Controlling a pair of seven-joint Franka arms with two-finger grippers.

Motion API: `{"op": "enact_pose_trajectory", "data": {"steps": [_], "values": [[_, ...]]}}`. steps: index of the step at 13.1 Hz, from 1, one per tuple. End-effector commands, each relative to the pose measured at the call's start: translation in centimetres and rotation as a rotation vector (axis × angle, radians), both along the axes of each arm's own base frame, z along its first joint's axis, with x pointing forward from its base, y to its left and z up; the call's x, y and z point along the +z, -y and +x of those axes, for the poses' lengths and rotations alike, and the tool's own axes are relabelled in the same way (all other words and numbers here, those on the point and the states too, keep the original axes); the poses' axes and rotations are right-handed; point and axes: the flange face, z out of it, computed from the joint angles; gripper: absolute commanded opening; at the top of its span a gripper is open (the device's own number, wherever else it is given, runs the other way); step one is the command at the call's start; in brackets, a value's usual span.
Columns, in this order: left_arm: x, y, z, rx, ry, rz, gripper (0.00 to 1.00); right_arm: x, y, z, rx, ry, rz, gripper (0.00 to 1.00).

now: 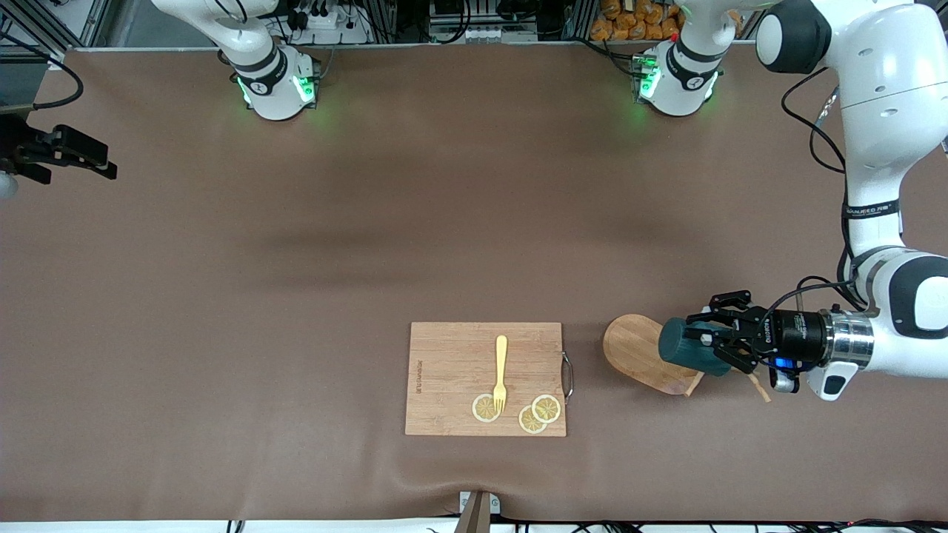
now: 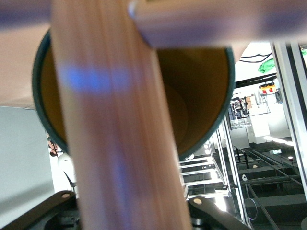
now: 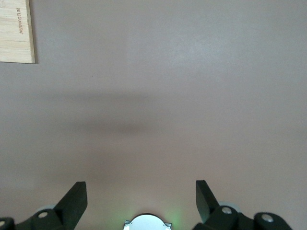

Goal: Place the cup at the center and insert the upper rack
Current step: 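Lower the mug handle onto the peg and open the left gripper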

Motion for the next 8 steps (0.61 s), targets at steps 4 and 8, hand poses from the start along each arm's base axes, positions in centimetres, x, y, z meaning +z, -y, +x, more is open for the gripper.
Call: {"op": "enact_pose_trajectory", "data": {"steps": [4, 8], "values": [[-0.7, -0.54, 0.04, 0.002, 0.0, -0.033, 0.0, 0.05, -0.21, -0.02, -0.011, 0.001, -0.012, 1.0], [-0.93, -0.33, 0.27, 0.018, -0.01, -0.062, 1.0, 0.27, -0.13, -0.14, -0.012, 0.004, -0.012, 1.0]]}}
